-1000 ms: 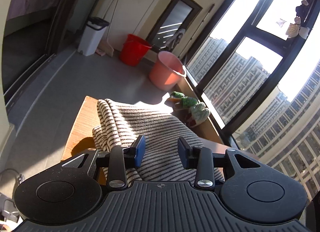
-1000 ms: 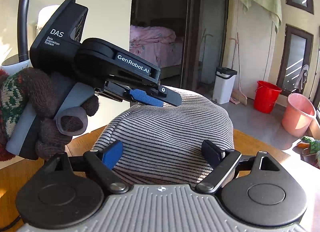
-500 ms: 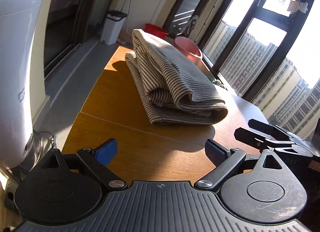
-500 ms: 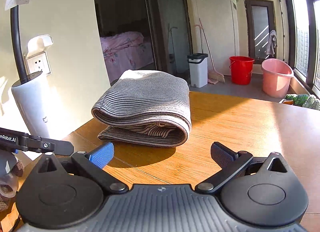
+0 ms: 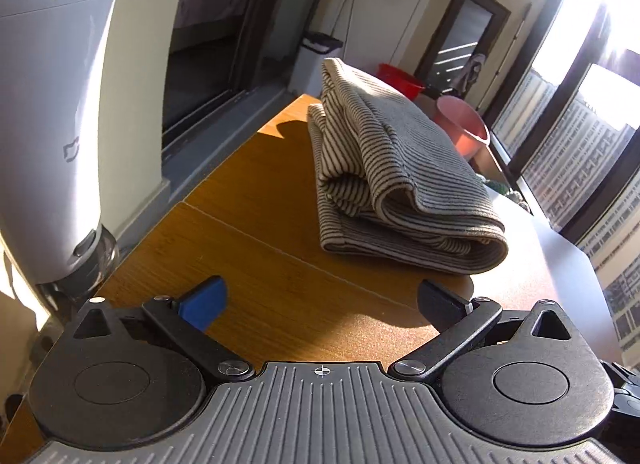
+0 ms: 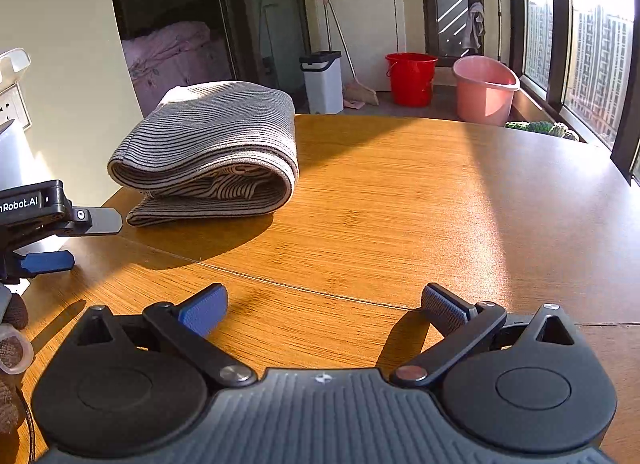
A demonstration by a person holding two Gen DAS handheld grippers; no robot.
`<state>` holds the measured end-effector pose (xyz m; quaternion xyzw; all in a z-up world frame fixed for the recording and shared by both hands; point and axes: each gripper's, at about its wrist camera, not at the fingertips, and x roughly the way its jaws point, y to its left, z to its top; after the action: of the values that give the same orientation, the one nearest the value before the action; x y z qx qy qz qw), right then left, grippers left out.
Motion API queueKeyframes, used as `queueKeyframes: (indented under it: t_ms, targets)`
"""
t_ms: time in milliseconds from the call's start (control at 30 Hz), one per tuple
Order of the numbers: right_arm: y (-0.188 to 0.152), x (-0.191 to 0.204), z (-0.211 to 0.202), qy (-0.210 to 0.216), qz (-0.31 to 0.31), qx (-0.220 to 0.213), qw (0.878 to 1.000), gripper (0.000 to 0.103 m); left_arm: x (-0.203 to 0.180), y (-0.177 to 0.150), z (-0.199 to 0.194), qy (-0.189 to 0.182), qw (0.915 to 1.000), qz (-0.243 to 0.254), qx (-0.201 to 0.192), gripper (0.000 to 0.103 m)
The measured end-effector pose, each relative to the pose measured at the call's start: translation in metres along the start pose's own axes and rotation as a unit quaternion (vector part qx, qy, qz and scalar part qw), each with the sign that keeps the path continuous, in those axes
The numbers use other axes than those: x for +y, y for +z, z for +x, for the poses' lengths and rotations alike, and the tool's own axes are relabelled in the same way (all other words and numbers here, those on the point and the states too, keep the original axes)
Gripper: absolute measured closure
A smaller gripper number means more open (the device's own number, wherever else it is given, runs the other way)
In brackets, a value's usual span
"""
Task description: Fold clothes
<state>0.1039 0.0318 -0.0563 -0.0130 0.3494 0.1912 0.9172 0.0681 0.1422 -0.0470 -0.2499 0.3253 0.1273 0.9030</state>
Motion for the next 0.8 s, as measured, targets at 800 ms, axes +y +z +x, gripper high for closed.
queueKeyframes:
  t_ms: [800]
  targets:
    - [0.001, 0.022, 0.013, -0.046, -0.033, -0.003, 0.998, 0.000, -0.021, -0.027, -0.013, 0.127, 0.9803, 0.151, 0.003, 0.000]
